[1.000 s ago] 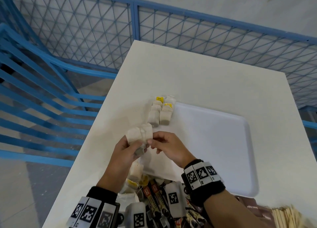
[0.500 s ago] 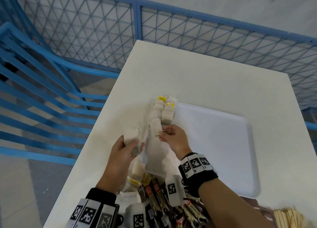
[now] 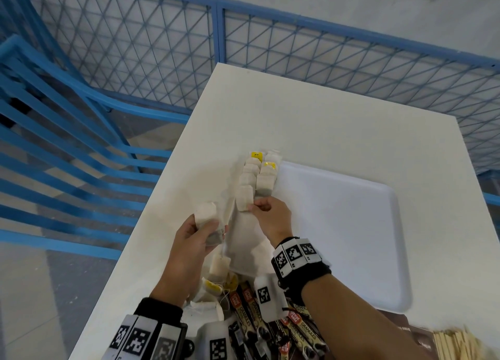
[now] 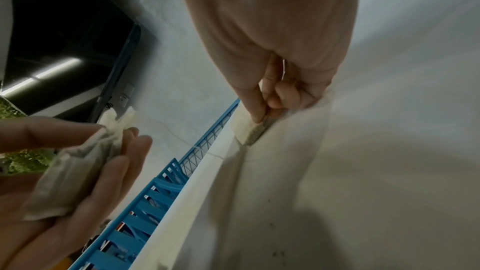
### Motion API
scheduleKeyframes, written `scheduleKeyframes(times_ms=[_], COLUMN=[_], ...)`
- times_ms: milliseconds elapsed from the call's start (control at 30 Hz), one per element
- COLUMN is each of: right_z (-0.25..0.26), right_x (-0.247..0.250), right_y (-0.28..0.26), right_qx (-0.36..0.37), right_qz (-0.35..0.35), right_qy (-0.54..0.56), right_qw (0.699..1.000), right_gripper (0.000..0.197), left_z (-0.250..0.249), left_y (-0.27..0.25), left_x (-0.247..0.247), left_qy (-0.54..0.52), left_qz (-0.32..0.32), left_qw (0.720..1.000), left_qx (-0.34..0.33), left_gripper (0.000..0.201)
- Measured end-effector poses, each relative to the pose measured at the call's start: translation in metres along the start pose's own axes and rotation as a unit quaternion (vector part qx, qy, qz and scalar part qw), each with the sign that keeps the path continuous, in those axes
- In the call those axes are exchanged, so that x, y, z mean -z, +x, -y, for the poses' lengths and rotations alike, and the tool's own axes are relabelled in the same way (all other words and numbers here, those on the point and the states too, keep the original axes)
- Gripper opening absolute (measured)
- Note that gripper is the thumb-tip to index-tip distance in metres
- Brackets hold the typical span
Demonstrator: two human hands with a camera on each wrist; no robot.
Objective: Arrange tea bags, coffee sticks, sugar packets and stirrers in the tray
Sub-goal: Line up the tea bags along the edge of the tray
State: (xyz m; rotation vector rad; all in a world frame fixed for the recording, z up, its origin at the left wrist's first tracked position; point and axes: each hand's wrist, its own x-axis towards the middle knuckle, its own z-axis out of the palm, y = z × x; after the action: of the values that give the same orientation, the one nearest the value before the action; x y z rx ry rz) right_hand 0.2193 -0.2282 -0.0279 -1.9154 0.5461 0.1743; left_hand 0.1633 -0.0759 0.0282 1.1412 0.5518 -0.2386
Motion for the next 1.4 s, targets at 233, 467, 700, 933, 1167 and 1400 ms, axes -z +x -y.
scheduleKeyframes(times_ms=[233,467,700,933,1167,1400], right_z=[0.002,0.016,0.035,0.028,0.024,0.018], right_x=[-0.002,0.003,0.018,0.023,0.03,0.032], right_y=[-0.001,-0.017,-0.05,-0.054,-0.057,-0.059], right_qx=[0.008,0.054,0.066,0.054,0.0,0.0], right_qz=[0.001,0.018,0.209,0.204,0.186,0.198], right_qy=[-0.033,-0.005,0.071,0.081,0.155,0.161], right_qw=[0.999,0.998,0.973,0.974,0.97,0.967], right_gripper=[0.008,0.011,0.017,0.018,0.014,0.017], left_z=[0.004,0.004,0.005,0.007,0.007,0.007], left_y=[0.0,0.001,0.004,-0.001,-0.003,-0.002], left_x=[0.001,-0.002,-0.005,-0.008,-0.011,-0.01], left_qy=[0.045,0.049,0.059,0.09,0.101,0.098], left_qz=[0.005,0.031,0.035,0.038,0.032,0.019], left_qw=[0.999,0.998,0.998,0.995,0.994,0.995], left_qx=[-0.018,-0.016,-0.015,-0.01,-0.02,-0.02], left_gripper=[0.013,0.016,0.017,0.019,0.014,0.013])
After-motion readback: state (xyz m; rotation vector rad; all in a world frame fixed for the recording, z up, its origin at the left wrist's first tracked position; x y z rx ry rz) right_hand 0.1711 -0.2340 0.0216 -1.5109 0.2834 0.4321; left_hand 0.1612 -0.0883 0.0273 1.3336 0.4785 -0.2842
